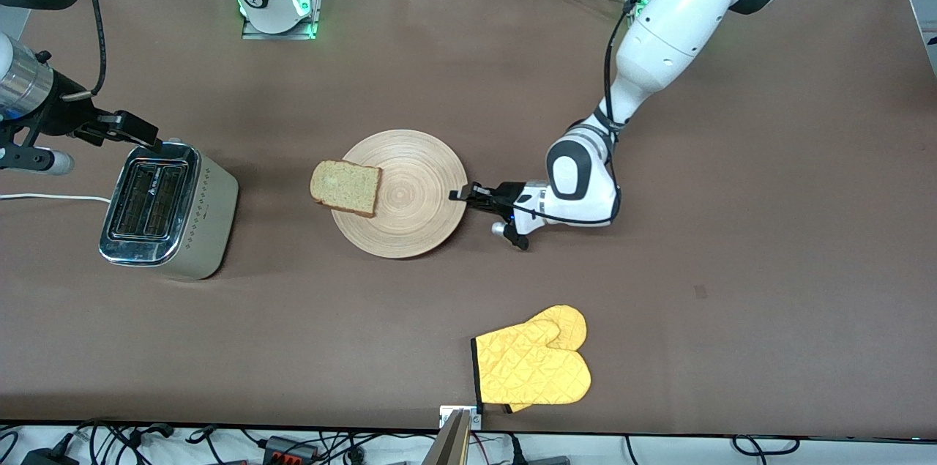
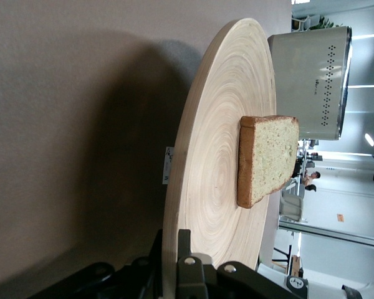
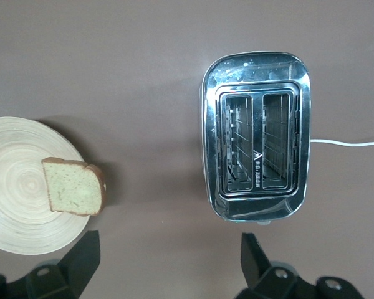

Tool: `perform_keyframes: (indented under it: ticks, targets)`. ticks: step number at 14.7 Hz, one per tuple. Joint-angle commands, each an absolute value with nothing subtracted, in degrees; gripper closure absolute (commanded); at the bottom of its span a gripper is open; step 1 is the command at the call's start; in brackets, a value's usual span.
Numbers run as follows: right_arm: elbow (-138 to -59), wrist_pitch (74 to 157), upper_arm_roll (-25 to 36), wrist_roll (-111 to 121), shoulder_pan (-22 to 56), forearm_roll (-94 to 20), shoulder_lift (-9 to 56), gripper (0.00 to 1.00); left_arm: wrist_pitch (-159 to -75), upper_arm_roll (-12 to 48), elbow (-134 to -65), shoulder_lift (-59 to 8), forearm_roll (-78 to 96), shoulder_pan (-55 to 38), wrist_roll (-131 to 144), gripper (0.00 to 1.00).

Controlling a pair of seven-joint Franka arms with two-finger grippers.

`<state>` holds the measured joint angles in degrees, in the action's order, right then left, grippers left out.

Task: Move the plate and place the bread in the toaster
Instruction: 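Slide the plate with the left gripper toward the toaster, then release the plate with the left gripper while the right gripper reaches the bread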

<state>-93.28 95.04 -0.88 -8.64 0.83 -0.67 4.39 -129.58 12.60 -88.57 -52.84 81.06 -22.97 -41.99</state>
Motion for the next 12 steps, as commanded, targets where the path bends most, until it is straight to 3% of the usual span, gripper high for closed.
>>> perform_keyframes:
  ticks: [1, 2, 3, 8, 12]
  targets:
    - [-91.9, 93.9, -0.9, -8.4, 0.7, -1.8, 5.0, 0.0, -130.2, 12.3, -87.8, -53.1, 85.3, -24.3, -42.8, 0.91]
    - [-91.9, 93.9, -0.9, -8.4, 0.7, -1.8, 5.0, 0.0, -130.2, 12.2, -87.8, -53.1, 85.3, -24.3, -42.9, 0.68]
    - [-91.9, 93.9, -1.0, -8.4, 0.8, -1.8, 5.0, 0.0, -130.1, 12.0, -88.0, -52.7, 84.6, -24.2, -43.2, 0.01]
    - [-91.9, 93.9, -1.1, -8.1, 0.9, -1.8, 5.2, 0.0, -127.6, 11.2, -89.7, -48.3, 74.1, -19.6, -42.6, 0.0]
    - [-92.3, 93.6, -1.3, -8.2, 1.1, -3.0, 5.4, 0.0, -113.7, 11.0, -88.8, -44.3, 50.7, -10.2, -41.5, 0.0]
